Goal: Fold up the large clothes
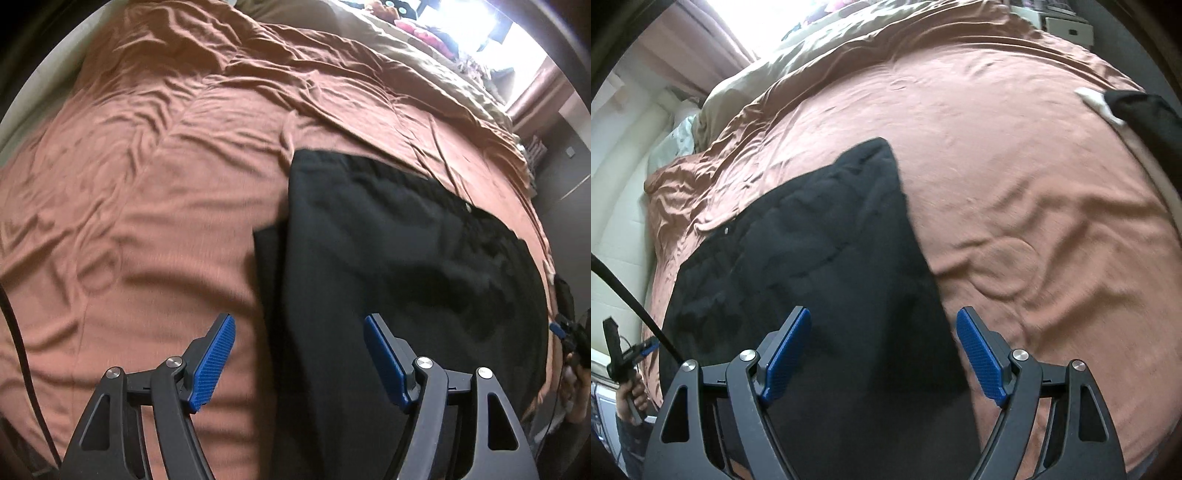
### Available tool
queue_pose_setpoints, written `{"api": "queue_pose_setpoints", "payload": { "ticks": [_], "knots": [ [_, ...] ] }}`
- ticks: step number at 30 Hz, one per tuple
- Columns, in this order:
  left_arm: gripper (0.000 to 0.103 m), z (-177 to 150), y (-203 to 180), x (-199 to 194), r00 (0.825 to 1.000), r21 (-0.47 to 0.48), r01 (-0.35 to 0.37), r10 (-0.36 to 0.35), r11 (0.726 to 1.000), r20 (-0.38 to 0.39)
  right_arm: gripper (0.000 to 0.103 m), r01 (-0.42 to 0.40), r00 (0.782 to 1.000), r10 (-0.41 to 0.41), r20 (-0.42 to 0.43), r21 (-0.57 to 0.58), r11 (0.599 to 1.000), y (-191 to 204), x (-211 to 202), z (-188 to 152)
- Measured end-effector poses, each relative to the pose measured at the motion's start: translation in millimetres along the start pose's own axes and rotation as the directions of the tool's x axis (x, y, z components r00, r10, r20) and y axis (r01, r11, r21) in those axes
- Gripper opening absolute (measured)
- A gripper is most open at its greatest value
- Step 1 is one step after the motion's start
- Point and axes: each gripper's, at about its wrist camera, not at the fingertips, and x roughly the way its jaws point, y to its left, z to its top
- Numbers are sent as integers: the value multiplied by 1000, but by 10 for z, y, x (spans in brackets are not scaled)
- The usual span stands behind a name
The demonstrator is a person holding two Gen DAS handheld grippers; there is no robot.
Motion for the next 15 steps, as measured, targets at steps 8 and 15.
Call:
{"api": "queue_pose_setpoints", "payload": {
  "ticks": [8,15],
  "knots": [
    [73,-585,33,-141,998,-6,55,-55,998,-27,80,19,1000,-19,-12,24,1000,-248,-371,-394],
    [73,-987,133,-157,997,-10,44,-44,999,-58,80,50,997,-48,-57,28,998,-490,-470,-738]
  ]
}}
